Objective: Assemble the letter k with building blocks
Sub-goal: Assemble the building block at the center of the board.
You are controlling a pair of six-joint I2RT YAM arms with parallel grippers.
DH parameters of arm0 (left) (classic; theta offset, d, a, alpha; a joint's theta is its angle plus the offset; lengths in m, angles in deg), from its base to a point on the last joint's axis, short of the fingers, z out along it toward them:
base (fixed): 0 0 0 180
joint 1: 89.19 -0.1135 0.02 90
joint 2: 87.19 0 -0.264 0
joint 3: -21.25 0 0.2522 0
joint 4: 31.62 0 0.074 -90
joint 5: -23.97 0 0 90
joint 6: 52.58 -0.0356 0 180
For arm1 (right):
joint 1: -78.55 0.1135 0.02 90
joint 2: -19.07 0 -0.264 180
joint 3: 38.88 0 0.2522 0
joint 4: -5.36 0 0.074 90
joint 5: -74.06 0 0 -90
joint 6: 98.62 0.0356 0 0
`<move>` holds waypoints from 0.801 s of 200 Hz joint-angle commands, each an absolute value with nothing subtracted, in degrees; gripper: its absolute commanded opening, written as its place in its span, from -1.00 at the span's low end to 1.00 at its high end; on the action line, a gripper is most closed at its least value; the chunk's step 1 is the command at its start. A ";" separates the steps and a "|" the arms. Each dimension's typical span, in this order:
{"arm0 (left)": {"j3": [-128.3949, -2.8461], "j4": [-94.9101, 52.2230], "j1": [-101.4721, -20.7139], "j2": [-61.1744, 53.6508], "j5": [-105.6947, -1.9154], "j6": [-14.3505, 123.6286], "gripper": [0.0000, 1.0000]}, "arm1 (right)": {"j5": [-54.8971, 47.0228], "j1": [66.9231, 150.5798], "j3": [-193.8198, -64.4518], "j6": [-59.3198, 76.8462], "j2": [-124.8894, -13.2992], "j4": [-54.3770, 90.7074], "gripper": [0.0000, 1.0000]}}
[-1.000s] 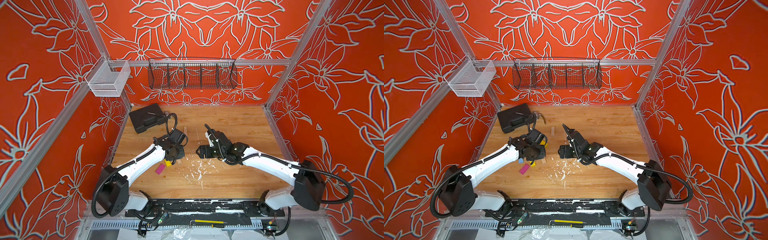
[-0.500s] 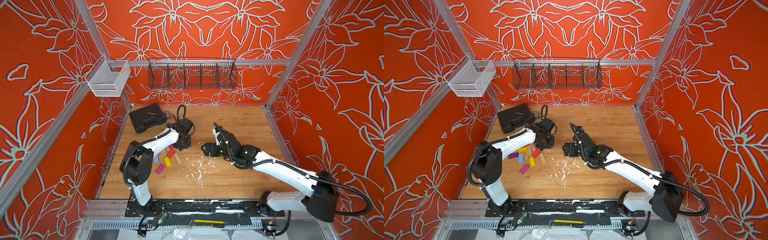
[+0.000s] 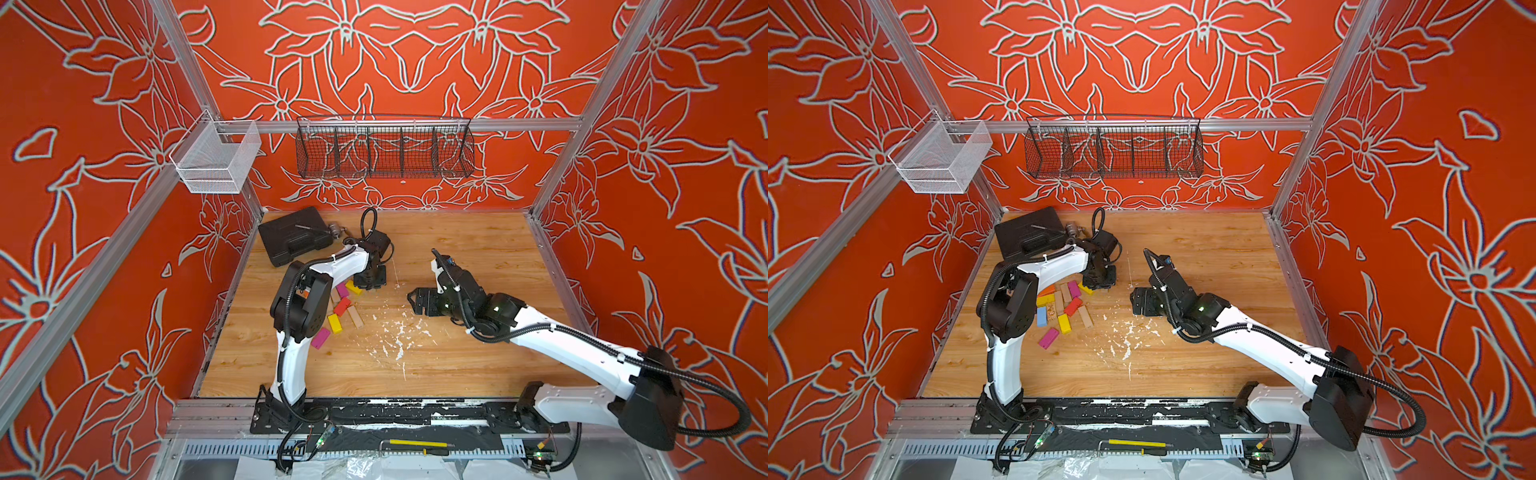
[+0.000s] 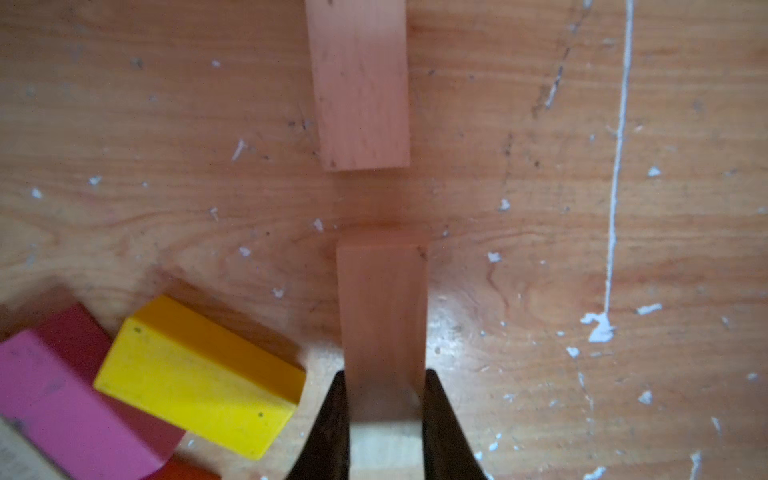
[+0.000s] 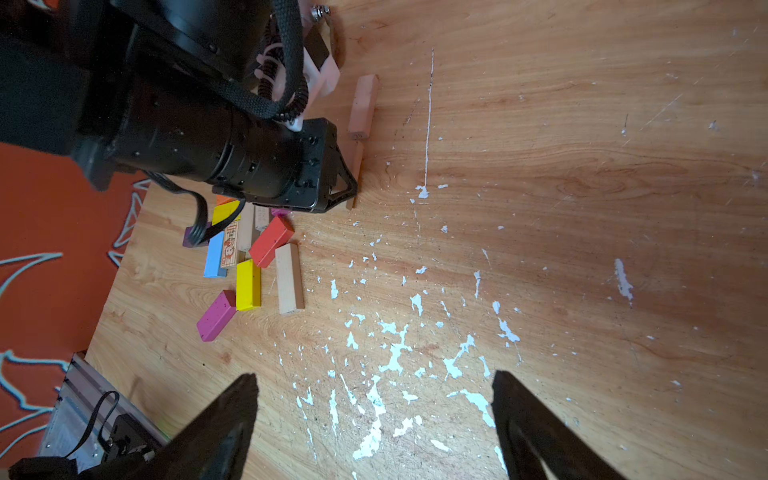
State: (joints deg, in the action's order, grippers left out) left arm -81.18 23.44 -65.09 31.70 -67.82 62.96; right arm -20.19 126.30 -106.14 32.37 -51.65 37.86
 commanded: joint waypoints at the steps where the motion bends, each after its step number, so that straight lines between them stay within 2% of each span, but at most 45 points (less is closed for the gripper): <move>1: -82.32 24.77 -65.88 33.04 -67.79 62.05 -0.57 | -22.21 126.63 -105.31 33.68 -50.74 38.99 0.79; 81: -84.67 25.79 -66.18 34.63 -67.35 61.03 -0.36 | -22.27 126.56 -105.29 34.16 -50.77 39.31 0.80; 160: -87.17 27.54 -66.16 35.05 -69.79 61.47 -0.32 | -22.37 126.60 -105.20 34.13 -49.92 39.42 0.80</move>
State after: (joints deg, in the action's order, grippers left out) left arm -85.33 25.14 -65.99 33.75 -67.97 61.41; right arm -20.25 126.30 -106.14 32.66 -51.25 38.21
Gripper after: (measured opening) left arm 0.335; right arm 0.898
